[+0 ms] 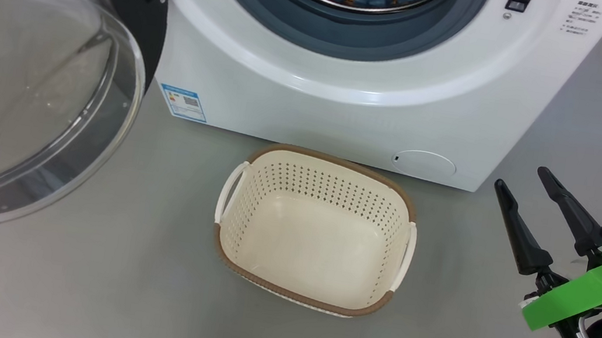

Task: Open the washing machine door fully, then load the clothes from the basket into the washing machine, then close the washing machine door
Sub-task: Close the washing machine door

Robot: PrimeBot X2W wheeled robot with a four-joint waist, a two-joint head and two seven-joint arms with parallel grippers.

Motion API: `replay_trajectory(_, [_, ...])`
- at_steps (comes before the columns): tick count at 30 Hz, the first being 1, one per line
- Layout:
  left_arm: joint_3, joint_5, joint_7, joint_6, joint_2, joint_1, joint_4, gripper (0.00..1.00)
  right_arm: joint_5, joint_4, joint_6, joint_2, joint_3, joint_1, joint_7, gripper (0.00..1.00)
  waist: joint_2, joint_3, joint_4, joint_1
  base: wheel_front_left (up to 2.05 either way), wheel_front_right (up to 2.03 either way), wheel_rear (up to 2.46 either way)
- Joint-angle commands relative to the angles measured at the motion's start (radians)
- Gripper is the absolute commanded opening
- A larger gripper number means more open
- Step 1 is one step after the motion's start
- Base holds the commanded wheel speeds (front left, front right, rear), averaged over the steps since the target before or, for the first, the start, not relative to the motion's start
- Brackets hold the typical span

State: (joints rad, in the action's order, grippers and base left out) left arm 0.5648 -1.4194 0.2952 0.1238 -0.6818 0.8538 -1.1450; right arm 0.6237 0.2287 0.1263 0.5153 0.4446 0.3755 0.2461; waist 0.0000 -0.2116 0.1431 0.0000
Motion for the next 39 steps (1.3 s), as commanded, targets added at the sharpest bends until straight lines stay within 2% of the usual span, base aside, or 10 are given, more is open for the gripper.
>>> replay_trajectory(1, [-0.013, 0.029, 0.015, 0.007, -0.083, -0.029, 0.013, 0.00, -0.006, -0.026, 0.004, 0.019, 0.004, -0.013, -0.004, 1.00, 0.0000, 0.002, 0.009, 0.0000, 0.00, 0.00, 0.00])
replay_trajectory(15, [-0.090, 0.042, 0.181, 0.007, -0.050, -0.027, 0.071, 0.00, -0.006, -0.018, 0.004, 0.003, 0.018, -0.013, -0.006, 1.00, 0.0000, 0.018, 0.027, 0.0000, 0.00, 0.00, 0.00])
replay_trajectory(30, [-0.201, 0.057, 0.471, 0.002, -0.034, -0.047, 0.166, 0.00, 0.003, 0.020, 0.004, -0.043, 0.024, -0.030, 0.010, 1.00, 0.0000, 0.087, 0.035, 0.0000, 0.00, 0.00, 0.00])
replay_trajectory(39, [-0.260, 0.045, 0.680, -0.055, -0.017, -0.103, 0.312, 0.00, 0.010, 0.040, 0.004, -0.084, -0.001, -0.051, 0.015, 1.00, 0.0000, 0.133, 0.055, 0.0000, 0.00, 0.00, 0.00])
